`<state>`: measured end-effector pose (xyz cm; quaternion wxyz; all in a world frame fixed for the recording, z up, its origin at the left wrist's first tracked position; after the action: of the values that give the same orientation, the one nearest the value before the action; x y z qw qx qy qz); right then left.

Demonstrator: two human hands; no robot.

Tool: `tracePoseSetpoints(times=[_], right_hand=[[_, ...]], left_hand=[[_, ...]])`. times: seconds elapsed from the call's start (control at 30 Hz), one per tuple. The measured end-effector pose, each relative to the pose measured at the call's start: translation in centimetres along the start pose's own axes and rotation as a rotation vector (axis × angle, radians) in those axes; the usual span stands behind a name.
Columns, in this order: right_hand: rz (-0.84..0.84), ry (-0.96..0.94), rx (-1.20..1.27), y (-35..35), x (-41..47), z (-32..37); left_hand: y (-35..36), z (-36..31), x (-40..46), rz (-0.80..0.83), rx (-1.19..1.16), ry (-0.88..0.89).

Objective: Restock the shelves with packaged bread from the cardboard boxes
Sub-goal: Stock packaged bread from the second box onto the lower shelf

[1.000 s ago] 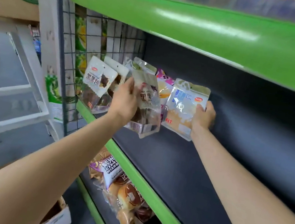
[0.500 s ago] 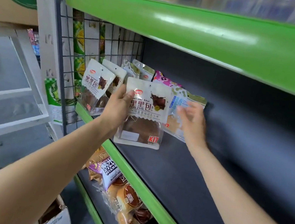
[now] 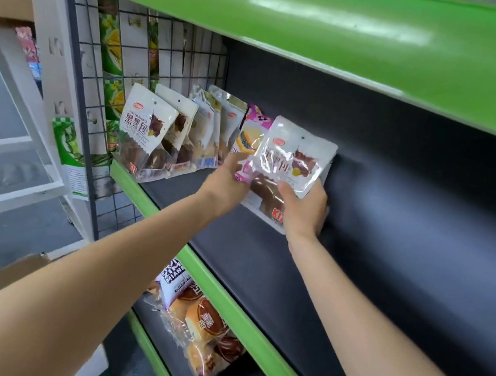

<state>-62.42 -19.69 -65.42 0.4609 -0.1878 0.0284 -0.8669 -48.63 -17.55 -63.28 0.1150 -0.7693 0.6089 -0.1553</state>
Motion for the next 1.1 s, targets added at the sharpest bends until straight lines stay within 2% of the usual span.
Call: tracePoseSetpoints(times=[0.07, 0.13, 0.3, 0.57, 0.77, 0.9, 1.0, 1.03, 1.1], right_hand=[[0.053, 0.062, -0.082, 0.5, -0.1, -1.6], [0.079, 0.079, -0.098, 0.6, -0.4, -2.5], [0.239, -0.044, -0.1, 0.4, -0.6, -2.1], [0.265, -0.021, -0.223, 0.0, -0.5, -2.5], [0.158, -0.014, -0.123, -2.0, -1.4, -2.0], [0.141, -0.039, -0.106, -3.0, -2.2, -0.7], [0.062, -0.154, -0.148, -4.2, -3.3, 1.3], [0.111, -0.178, -0.117, -4.4, -4.0, 2.1], [0.328, -0.177, -0.051, -4.2, -6.0, 3.6]], left_hand=[[1.3, 0.7, 0.0, 0.146, 0.153, 0.003], [2.0, 1.1, 0.1, 0.197, 0.263, 0.027], [2.2, 1.3, 0.6, 0.146, 0.24, -0.055], [2.6, 0.9, 0.5, 0.15, 0.246, -0.07], [1.6, 0.1, 0.0, 0.044, 0.227, -0.028], [0.9, -1.0, -1.0, 0.048, 0.183, -0.009], [-0.1, -1.4, -2.0, 0.029, 0.112, -0.023], [-0.7, -1.4, -2.5, 0.008, 0.084, -0.017], [-2.6, -1.1, -3.9, -0.054, 0.073, 0.002]])
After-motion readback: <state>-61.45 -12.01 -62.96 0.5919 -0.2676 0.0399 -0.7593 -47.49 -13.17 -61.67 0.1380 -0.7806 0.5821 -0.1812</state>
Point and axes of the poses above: each hand's wrist, its own x-axis towards the middle knuckle, its own y-axis out of the palm, z = x × y, the point moved 2 cm from there along x, towards the middle knuckle, and after that the axes turned 8 degrees about -z, right-handed, at the moved point
